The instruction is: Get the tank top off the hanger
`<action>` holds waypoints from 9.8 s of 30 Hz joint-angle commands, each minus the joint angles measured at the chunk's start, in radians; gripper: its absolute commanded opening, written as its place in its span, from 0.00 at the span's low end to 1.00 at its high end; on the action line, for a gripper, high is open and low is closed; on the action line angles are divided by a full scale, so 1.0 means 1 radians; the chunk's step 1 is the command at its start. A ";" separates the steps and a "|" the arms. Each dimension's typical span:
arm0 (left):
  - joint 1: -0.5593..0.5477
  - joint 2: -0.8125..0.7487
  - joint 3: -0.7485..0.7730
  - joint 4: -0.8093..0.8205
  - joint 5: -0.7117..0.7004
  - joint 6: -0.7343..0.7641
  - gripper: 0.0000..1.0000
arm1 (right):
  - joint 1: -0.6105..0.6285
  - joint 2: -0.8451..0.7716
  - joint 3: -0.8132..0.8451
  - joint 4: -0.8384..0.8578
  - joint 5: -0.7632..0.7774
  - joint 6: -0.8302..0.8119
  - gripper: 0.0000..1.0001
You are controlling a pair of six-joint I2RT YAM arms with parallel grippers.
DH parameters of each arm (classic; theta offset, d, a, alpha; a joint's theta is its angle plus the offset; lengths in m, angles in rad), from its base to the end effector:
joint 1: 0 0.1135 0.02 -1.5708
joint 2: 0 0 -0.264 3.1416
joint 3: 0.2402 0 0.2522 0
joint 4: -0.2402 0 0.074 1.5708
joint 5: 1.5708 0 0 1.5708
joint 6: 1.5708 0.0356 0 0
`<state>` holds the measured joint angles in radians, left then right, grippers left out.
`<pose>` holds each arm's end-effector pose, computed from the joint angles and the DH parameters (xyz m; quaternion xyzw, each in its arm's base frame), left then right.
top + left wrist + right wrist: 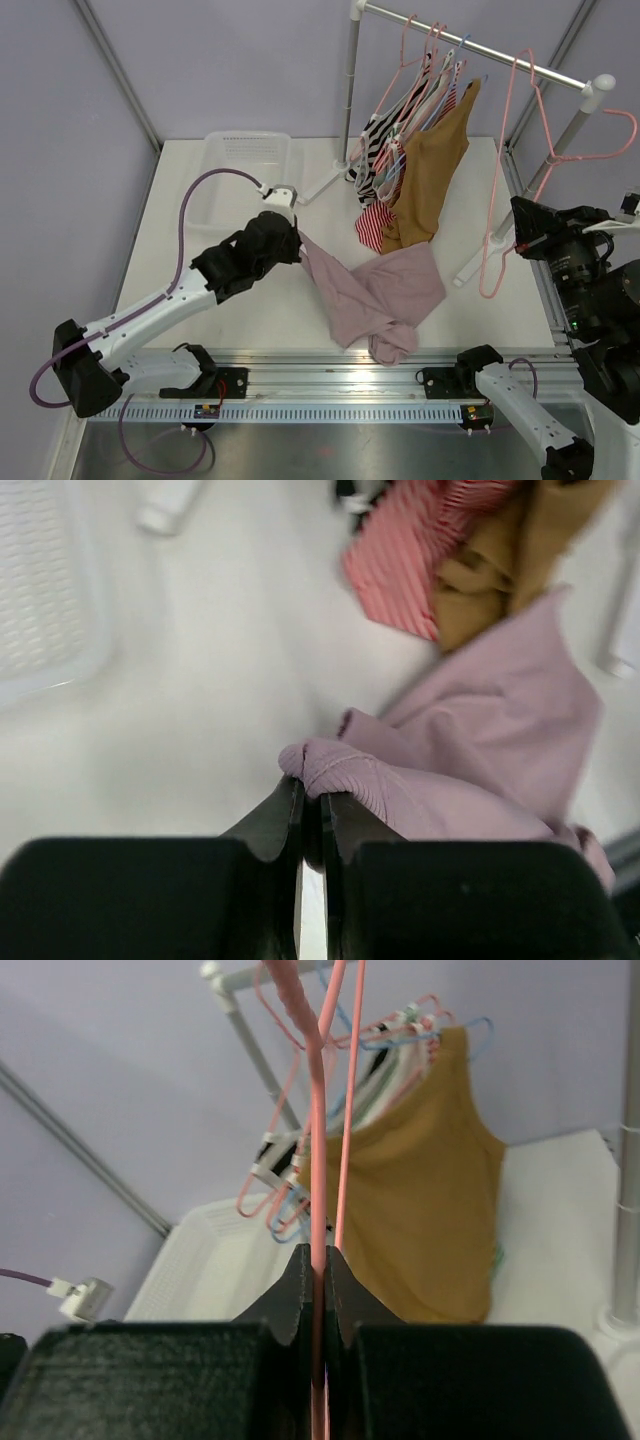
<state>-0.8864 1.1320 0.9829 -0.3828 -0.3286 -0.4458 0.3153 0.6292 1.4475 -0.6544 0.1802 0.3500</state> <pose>0.1681 -0.1878 0.3208 0.1079 0.8534 -0.1910 0.4728 0.0379 0.0056 0.5065 0.0798 0.6429 0.1930 0.7369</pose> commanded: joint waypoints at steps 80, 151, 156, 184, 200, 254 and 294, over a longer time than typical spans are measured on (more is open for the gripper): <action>-0.342 0.775 0.208 0.139 0.180 0.049 0.68 | -0.291 0.098 0.125 -0.255 -0.265 -0.143 0.99; 0.820 0.694 1.129 -0.421 0.430 0.133 0.99 | -0.291 0.204 0.050 0.053 -0.553 0.133 0.99; 0.819 0.459 0.876 -0.418 0.520 0.124 0.99 | -0.291 0.299 0.011 0.192 -0.480 0.237 0.99; 0.403 -0.169 0.200 -0.441 0.194 0.199 0.99 | 0.013 0.941 0.508 0.047 0.257 0.014 0.60; 0.403 -0.167 0.122 -0.406 0.212 0.226 0.99 | 0.028 1.000 0.527 0.015 0.432 -0.020 0.08; -0.048 0.046 0.697 0.060 0.154 0.303 0.99 | 0.027 0.275 0.435 -0.328 -0.632 -0.039 0.00; 0.131 0.144 0.439 0.022 -0.112 0.061 0.00 | 0.027 0.044 -0.039 -0.200 -0.754 -0.167 0.00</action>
<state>-0.8242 1.3167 1.4158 -0.3302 -0.4042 -0.2890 0.3386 0.7296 1.4044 -0.9058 -0.5423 0.2409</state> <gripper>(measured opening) 0.025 0.085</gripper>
